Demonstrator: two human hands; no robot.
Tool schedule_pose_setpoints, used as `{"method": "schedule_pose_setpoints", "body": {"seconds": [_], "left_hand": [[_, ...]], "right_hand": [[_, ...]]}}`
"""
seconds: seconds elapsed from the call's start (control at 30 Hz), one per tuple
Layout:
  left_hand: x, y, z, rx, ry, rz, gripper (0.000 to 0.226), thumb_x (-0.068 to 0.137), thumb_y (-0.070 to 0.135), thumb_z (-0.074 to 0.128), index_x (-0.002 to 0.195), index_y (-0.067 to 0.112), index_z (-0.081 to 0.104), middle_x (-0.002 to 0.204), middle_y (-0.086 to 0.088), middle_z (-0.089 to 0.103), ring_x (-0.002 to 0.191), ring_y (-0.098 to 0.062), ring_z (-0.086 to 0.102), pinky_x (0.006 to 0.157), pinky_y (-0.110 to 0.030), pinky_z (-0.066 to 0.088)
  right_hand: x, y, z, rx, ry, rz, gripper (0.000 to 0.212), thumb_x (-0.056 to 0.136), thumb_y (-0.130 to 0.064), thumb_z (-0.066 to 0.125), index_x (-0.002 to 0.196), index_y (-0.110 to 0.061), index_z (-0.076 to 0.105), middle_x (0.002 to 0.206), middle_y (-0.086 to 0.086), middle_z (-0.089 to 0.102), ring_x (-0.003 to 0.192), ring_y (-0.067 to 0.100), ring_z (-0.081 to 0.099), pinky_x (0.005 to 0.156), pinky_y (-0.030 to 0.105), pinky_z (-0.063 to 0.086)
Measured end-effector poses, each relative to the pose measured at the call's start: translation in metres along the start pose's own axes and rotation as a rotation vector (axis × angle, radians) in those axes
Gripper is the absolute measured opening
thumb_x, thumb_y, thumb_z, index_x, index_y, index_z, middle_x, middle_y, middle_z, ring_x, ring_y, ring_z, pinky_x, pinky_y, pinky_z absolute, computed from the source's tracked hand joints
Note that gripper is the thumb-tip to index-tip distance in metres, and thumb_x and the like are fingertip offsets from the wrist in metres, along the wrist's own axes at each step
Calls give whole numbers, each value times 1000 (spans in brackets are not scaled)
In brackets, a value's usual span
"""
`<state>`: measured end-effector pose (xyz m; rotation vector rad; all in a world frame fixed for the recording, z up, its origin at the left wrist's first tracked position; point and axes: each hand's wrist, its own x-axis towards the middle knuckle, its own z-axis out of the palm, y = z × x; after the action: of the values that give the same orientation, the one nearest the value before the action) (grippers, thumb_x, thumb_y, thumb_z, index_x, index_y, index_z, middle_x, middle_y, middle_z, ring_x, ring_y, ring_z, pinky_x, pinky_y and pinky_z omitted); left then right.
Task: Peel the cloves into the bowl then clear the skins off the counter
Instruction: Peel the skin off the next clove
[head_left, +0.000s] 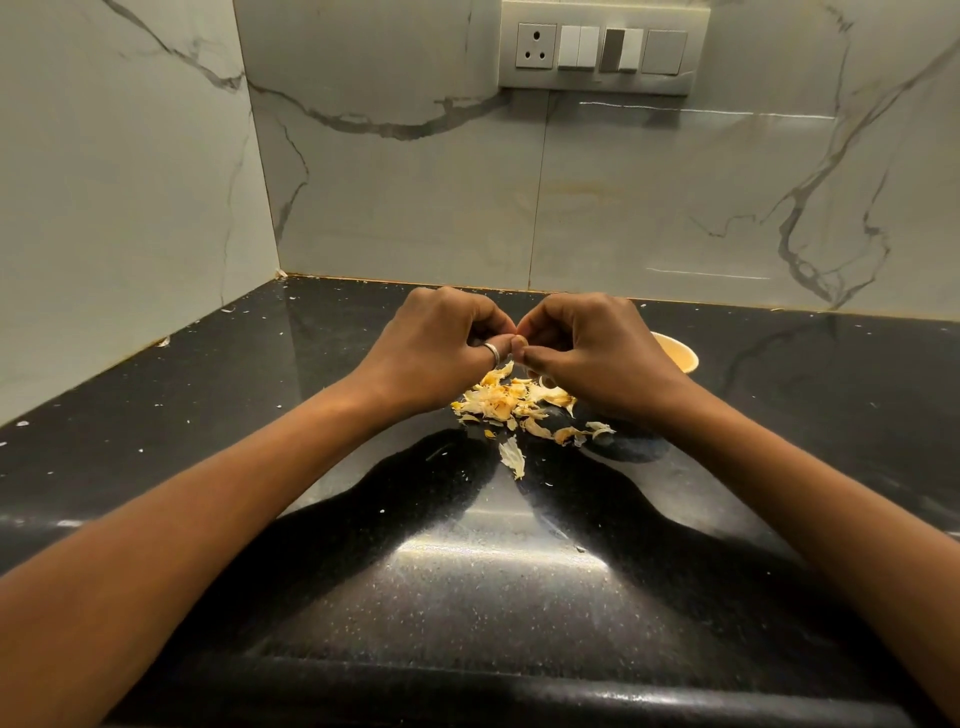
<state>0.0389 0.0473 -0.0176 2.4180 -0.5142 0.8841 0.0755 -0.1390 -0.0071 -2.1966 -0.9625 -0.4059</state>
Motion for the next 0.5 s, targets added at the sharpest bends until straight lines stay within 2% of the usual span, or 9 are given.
{"method": "schedule_pose_setpoints", "body": {"seconds": [0.23, 0.4, 0.5], "left_hand": [[1, 0, 1, -26, 9, 43, 15, 92, 18, 71, 105, 11, 75, 86, 3, 73, 73, -6, 67, 69, -31, 58], [-2, 2, 0, 74, 45, 84, 33, 90, 39, 57, 99, 14, 75, 83, 2, 72, 71, -11, 65, 64, -39, 58], [-4, 6, -1, 169, 88, 120, 29, 88, 35, 58, 93, 12, 76, 79, 0, 71, 66, -13, 62, 61, -37, 57]], "right_hand": [[-1, -2, -4, 123, 11, 75, 11, 89, -18, 74, 97, -11, 74, 79, 0, 74, 66, 5, 72, 64, 20, 59], [-2, -3, -1, 100, 14, 46, 6, 90, -15, 73, 95, -13, 74, 78, 1, 74, 69, 11, 73, 70, 33, 63], [-1, -4, 0, 135, 3, 71, 3, 91, -13, 72, 93, -13, 74, 79, 4, 74, 71, 15, 73, 71, 36, 63]]}}
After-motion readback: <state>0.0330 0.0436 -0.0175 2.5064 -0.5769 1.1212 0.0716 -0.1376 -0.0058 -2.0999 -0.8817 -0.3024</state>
